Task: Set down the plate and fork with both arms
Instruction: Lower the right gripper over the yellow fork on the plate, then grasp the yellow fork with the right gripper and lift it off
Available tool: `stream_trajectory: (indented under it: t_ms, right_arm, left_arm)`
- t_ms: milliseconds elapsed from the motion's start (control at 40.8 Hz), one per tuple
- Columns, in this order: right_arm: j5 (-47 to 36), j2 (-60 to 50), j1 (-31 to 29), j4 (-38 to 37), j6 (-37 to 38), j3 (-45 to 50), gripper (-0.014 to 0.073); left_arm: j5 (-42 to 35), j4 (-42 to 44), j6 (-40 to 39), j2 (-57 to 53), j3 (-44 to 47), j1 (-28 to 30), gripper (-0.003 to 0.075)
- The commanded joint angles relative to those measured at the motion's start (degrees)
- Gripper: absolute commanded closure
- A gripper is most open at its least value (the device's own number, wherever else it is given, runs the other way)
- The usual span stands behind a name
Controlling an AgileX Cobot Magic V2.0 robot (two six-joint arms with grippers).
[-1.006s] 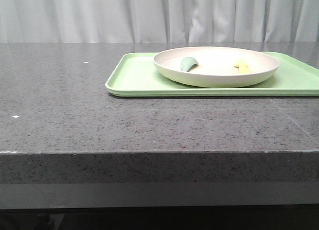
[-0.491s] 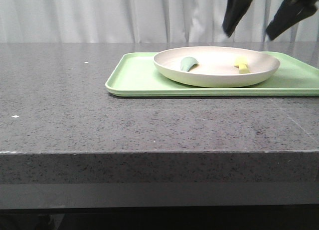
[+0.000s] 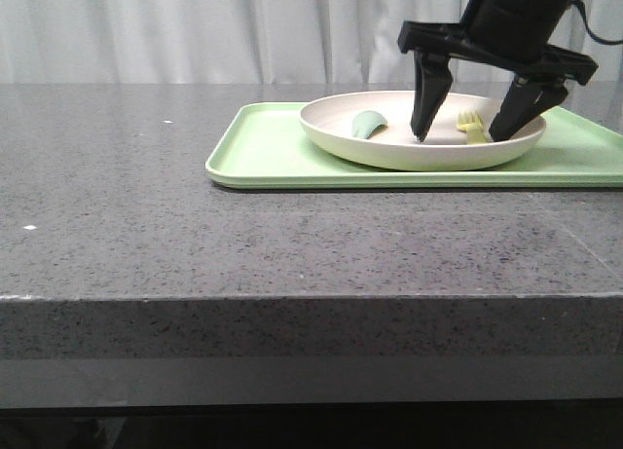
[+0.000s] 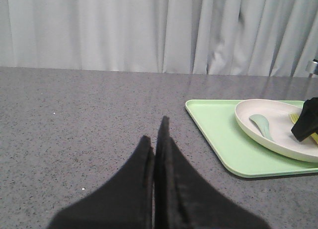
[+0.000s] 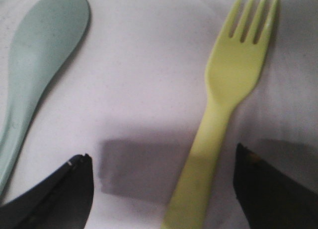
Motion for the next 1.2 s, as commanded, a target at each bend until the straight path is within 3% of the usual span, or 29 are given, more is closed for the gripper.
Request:
stream_trajectory:
  t_ms: [0,172,245,491,613,933,1178]
  right_arm:
    - [-1.7,-2.7,-0.1,0.0,0.0,-2.0,-0.0008]
    - [-1.3,-2.7,-0.1,0.0,0.0,-2.0,0.0000]
    - [-1.0,-2.7,-0.1,0.0,0.0,-2.0,0.0053]
    - [-0.2,-2.7,-0.1,0.0,0.0,-2.0,0.0461]
    - [-0.2,-2.7,-0.1,0.0,0.0,-2.1,0.0592]
    - [1.7,-4.1,-0.1,0.0,0.0,-6.5,0.0640]
    - [5.1,-7.1,-4.8,0.0,0.0,-10.1,0.0640]
  left_arm:
    - [-4.2,0.0,-0.6,0.6,-1.5,0.1,0.0738]
    - [-4.2,0.0,-0.6,0.6,-1.5,0.1,0.0738]
    - [-4.2,0.0,-0.6,0.6,-1.5,0.1,0.0738]
    - [-4.2,0.0,-0.6,0.6,-1.5,0.1,0.0738]
    - [-4.2,0.0,-0.6,0.6,-1.5,0.1,0.0738]
    - [-4.2,0.0,-0.6,0.6,-1.5,0.1,0.0738]
    - [-4.2,0.0,-0.6,0.6,-1.5,0.1,0.0738]
